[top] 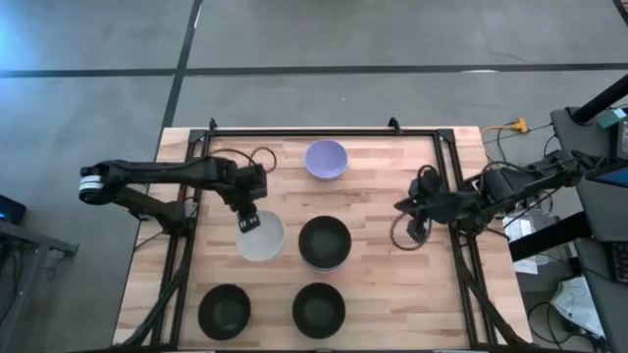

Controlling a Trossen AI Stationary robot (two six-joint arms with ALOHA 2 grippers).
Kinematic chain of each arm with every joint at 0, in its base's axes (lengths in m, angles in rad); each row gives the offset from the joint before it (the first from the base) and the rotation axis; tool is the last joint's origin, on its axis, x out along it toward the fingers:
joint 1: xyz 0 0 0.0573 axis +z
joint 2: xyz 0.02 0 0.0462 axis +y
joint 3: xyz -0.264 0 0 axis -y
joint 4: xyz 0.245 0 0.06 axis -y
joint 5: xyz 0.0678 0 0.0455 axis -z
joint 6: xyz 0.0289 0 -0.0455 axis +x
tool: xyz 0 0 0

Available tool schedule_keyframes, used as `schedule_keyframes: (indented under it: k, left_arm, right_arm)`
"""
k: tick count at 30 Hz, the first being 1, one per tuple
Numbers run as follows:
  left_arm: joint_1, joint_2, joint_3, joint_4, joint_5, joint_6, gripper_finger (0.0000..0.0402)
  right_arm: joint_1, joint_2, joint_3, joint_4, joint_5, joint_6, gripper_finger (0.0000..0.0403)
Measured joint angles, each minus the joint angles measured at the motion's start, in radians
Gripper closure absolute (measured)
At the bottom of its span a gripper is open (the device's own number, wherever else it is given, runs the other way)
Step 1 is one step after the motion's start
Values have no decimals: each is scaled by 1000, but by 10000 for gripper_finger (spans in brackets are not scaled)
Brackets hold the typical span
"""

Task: Nest bowls inside each other
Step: Stack the white bowl on top of the top black bowl

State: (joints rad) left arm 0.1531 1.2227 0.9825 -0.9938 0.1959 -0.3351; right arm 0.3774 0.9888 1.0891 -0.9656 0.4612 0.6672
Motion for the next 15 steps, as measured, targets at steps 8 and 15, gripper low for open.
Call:
schedule_keyframes:
  k: [8, 15]
  left_arm:
    - [-40, -128, 108, 328, -18, -194, 400]
    - [-77, -108, 159, 600, -52, -362, 400]
  right_arm:
    - [108, -184, -326, 621, 1, 12, 394]
    - [115, -231, -411, 830, 3, -52, 394]
